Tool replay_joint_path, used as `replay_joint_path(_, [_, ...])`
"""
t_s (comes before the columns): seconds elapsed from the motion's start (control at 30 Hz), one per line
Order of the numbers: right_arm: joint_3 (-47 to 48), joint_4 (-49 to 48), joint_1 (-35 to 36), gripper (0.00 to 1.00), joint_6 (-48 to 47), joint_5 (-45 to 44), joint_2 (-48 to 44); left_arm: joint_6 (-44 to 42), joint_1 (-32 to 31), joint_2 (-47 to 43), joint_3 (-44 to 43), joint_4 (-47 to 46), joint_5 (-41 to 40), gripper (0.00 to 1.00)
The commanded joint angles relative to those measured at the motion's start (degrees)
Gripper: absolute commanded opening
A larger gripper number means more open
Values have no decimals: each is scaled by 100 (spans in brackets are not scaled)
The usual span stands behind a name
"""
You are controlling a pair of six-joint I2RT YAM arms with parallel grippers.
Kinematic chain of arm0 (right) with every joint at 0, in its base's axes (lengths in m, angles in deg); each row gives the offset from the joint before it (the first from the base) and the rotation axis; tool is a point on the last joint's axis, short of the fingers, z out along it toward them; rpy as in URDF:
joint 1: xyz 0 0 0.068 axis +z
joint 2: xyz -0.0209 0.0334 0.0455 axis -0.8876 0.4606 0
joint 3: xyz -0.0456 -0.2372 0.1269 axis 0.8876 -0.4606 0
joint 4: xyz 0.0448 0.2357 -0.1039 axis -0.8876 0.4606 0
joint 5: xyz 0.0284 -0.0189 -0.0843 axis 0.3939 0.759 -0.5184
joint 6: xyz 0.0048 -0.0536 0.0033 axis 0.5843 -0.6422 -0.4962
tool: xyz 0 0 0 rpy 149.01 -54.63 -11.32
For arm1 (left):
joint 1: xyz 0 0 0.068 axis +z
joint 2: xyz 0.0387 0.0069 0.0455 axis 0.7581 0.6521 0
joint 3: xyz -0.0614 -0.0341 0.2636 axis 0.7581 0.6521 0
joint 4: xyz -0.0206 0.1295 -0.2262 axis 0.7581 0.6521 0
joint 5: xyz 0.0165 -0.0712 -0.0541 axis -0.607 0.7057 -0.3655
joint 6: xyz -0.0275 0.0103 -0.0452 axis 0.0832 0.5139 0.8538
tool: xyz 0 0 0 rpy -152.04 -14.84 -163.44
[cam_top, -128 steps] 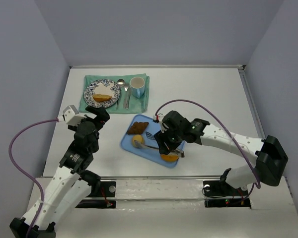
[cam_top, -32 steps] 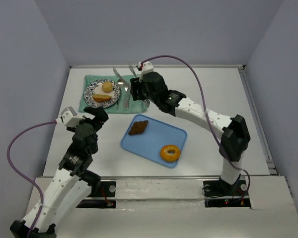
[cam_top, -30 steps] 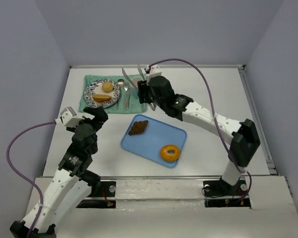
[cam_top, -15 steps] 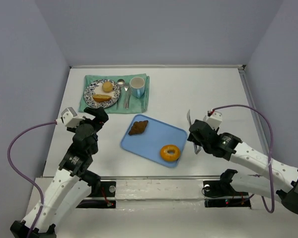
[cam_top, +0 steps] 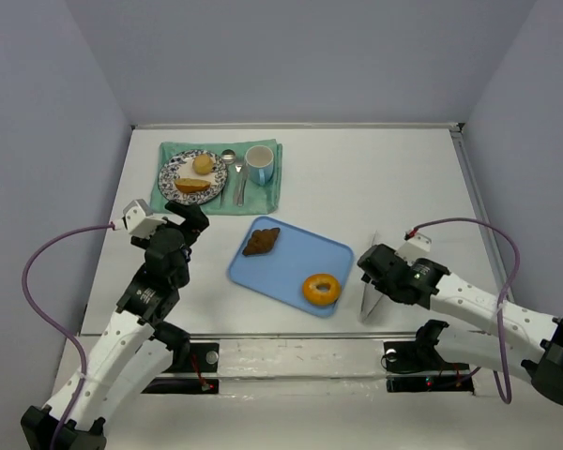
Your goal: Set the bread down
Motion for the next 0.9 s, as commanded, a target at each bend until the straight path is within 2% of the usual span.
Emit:
replay_joint_path(0.0, [-166,129,7,76,380,236,148,-5,38,-14,-31,-296,-216,99])
replay_joint_path(0.03, [-184,129,7,79,406,306,201,4,38,-23,-31,-287,-216,99])
replay_joint_path(0.07, [-184,129,7,89,415,342,288,4,38,-40,-22,-287,-216,99])
replay_joint_path(0.13, [-114,129,7,99,415,351,377,4,38,-67,-22,-287,-225,99])
replay_joint_path(0.27, [360,173,7,100,47,9,518,12,38,-119,-13,-260,-234,99])
replay_joint_path(0.4, [966,217,7,100,-104,-807,527,-5,38,-120,-22,-252,-225,99])
replay_joint_path(0.6, [1608,16,7,100,-551,-1582,333,4,38,-120,-22,-260,-243,99])
replay_joint_path(0.63, [1687,-177,7,100,-1283,-1583,281,-5,38,-94,-22,-287,-251,99])
replay_joint_path(0.67, [1688,-405,7,100,-1586,-1548,254,-14,38,-76,-31,-287,-252,99])
replay_joint_path(0.87, [1996,-636,7,100,-1958,-1828,96,-23,38,82,-66,-252,-313,99])
